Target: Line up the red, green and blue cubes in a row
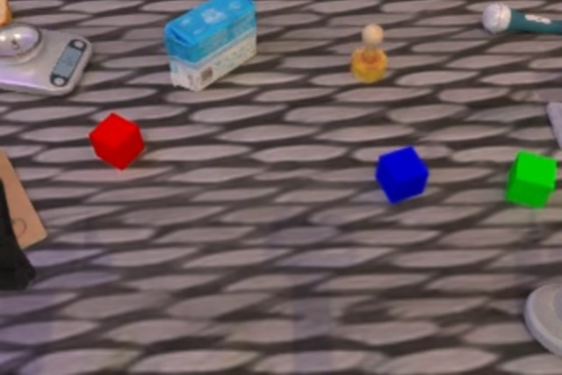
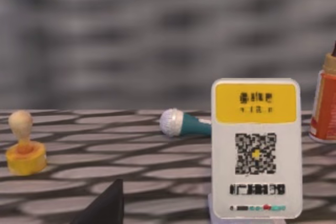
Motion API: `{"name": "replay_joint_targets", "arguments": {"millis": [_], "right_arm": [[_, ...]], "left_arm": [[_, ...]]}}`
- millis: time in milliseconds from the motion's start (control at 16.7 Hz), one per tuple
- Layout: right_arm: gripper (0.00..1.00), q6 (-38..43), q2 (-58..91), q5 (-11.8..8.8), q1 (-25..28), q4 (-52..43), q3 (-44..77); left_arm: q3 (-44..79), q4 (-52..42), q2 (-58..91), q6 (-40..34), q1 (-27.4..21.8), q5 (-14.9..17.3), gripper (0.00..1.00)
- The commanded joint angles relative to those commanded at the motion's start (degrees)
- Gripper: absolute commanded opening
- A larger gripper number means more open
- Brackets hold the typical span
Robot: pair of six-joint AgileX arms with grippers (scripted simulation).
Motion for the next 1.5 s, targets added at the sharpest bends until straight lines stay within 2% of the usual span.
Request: {"name": "replay_joint_targets", "arguments": {"millis": [300,540,1200,1500], "right_arm": [[1.0,0.0,0.0,0.0,0.0,0.0,0.0],[1.0,0.0,0.0,0.0,0.0,0.0,0.0],[1.0,0.0,0.0,0.0,0.0,0.0,0.0],[1.0,0.0,0.0,0.0,0.0,0.0,0.0]], "left_arm": [[3.5,-2.4,3.5,0.8,-0.2,-0.1,1.0],[16.3,-10.5,16.5,3.6,-1.2,-0.1,1.0],[72.6,-46.9,85.0,15.7,-5.8,0.2,1.0],[94.9,-61.6,110.9,20.6,-7.5,0.2,1.0]]}}
